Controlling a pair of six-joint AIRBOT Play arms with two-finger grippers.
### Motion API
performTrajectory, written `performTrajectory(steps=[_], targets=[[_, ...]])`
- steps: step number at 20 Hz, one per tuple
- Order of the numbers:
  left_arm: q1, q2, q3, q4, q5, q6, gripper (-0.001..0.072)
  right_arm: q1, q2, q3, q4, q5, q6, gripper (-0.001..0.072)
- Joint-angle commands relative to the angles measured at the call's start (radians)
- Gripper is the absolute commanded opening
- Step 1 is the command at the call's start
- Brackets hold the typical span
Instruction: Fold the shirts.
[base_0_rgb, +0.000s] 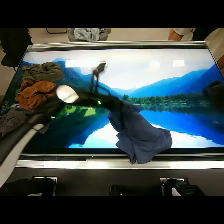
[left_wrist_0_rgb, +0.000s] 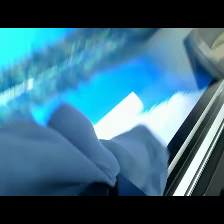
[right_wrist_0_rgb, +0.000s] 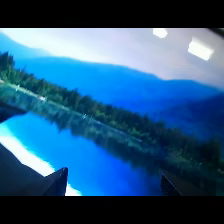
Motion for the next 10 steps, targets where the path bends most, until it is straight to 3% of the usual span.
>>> performTrajectory(steps=[1,7,10], targets=[[-0.022,-0.108,-0.106,-0.025,-0.014,-0.062,0.0025,0.000,-0.113,-0.059,0.064,0.067,-0.005,0.0671],[0.048,-0.083,-0.105,-0.030,-0.103,-0.061,0.0026,-0.027,-0.362,-0.116,0.107,-0.042,-0.079,0.0706],[0.091,-0.084,-0.105,-0.029,-0.178,-0.041,0.0026,-0.185,-0.489,-0.116,0.171,0.029,-0.080,0.0706]])
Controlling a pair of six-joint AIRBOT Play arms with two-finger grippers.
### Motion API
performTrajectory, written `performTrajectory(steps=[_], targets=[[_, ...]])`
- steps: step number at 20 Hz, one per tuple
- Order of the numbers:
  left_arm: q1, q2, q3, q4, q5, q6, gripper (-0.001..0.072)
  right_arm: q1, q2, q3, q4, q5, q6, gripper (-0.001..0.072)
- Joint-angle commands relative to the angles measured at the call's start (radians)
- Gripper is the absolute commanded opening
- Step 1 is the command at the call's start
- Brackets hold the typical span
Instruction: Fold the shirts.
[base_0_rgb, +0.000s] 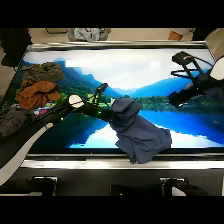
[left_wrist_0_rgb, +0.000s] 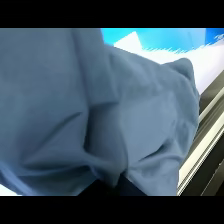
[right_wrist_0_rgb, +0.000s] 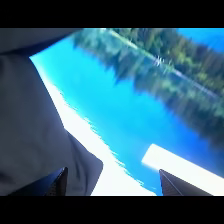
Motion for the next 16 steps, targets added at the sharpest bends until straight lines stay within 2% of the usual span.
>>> performTrajectory(steps=[1,4,6,10,16], targets=[[0.045,-0.002,-0.005,0.001,-0.084,0.013,0.0025,-0.176,-0.156,-0.007,0.117,0.092,-0.012,0.0705],[0.060,-0.005,-0.005,0.005,-0.084,0.038,0.0026,-0.365,-0.235,-0.096,0.303,0.195,-0.039,0.0691],[0.060,-0.007,-0.005,0.007,-0.082,0.042,0.0026,-0.405,-0.233,-0.243,0.314,0.151,-0.057,0.0691],[0.060,-0.007,-0.005,0.007,-0.065,0.042,0.0026,-0.406,-0.236,-0.483,0.337,-0.043,-0.074,0.0711],[0.060,-0.007,-0.005,0.007,-0.053,0.042,0.0026,-0.359,-0.278,-0.565,0.409,-0.129,-0.090,0.0709]])
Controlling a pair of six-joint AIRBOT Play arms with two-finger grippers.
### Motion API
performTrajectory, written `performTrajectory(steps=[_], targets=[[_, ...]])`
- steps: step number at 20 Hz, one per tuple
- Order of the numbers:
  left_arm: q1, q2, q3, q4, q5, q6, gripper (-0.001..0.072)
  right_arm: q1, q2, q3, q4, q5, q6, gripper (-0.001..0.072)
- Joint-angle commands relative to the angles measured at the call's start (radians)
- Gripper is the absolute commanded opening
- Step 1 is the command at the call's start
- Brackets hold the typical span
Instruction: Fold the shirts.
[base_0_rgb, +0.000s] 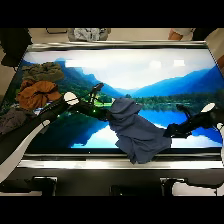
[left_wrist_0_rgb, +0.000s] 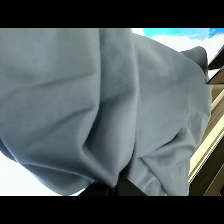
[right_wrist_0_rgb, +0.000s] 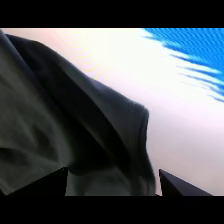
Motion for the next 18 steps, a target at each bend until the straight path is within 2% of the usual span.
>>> performTrajectory(steps=[1,2,3,4,6,9,13,15,18], targets=[[0.000,-0.001,0.000,0.000,0.021,0.001,0.0025,0.057,-0.019,-0.042,0.076,-0.096,-0.022,0.0637],[0.001,0.000,0.001,0.000,0.027,0.001,0.0025,0.084,-0.019,-0.029,0.100,-0.095,-0.035,0.0445],[0.006,0.002,0.006,0.000,0.023,0.001,0.0025,0.109,-0.018,0.003,0.113,-0.072,-0.045,0.0090],[0.017,0.007,0.024,0.000,0.005,0.001,0.0024,0.125,-0.010,0.050,0.116,-0.043,-0.047,0.0043],[0.050,0.048,0.092,0.003,-0.029,0.016,0.0023,0.140,0.044,0.201,0.117,0.010,-0.072,0.0042],[0.098,0.189,0.266,0.079,-0.029,0.015,0.0023,0.140,0.205,0.507,0.127,-0.003,-0.072,0.0042],[0.181,0.413,0.523,0.117,-0.029,0.000,0.0024,0.140,0.513,0.853,0.112,-0.212,-0.071,0.0042],[0.209,0.520,0.588,0.117,-0.008,-0.043,0.0024,0.140,0.665,0.903,0.115,-0.286,-0.034,0.0042],[0.188,0.636,0.598,0.117,-0.014,-0.085,0.0024,0.140,0.800,0.903,0.114,-0.243,0.073,0.0042]])
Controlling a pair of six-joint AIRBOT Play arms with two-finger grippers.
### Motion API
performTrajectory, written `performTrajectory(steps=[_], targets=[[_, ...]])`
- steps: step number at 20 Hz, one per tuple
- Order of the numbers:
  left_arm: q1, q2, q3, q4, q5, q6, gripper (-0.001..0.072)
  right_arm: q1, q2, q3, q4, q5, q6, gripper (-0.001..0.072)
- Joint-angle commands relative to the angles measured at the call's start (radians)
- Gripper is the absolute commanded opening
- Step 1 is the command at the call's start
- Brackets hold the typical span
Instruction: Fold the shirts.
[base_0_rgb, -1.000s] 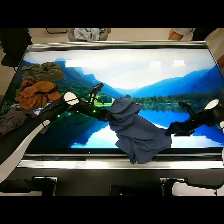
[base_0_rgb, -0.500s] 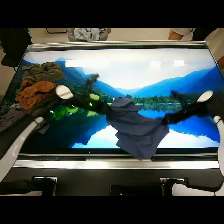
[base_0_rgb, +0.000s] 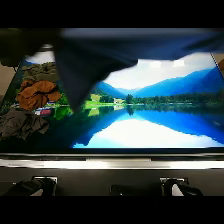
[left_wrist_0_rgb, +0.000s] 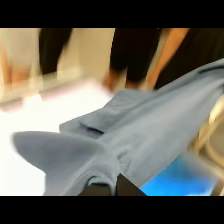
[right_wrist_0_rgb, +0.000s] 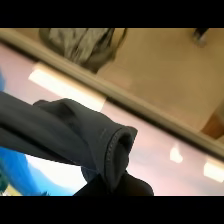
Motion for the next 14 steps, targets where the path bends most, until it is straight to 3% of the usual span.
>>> performTrajectory(steps=[1,4,7,9,12,14], targets=[[0.005,0.138,0.051,0.014,-0.009,-0.079,0.0024,0.001,0.156,0.055,-0.010,0.002,0.097,0.0042],[0.006,0.150,0.051,0.050,-0.098,-0.138,0.0023,0.001,0.148,0.055,-0.018,0.155,0.106,0.0043],[0.006,0.113,-0.003,0.156,-0.275,-0.196,0.0023,0.001,0.048,0.054,-0.041,0.451,0.098,0.0043],[0.005,0.094,-0.147,0.170,-0.307,-0.195,0.0024,0.001,-0.060,0.016,-0.044,0.618,0.087,0.0043],[0.004,0.060,-0.464,0.170,-0.253,-0.193,0.0025,0.002,-0.145,-0.248,-0.036,0.545,0.074,0.0043],[0.003,0.001,-0.676,0.166,-0.116,-0.151,0.0025,0.002,-0.194,-0.479,-0.036,0.367,0.063,0.0043]])
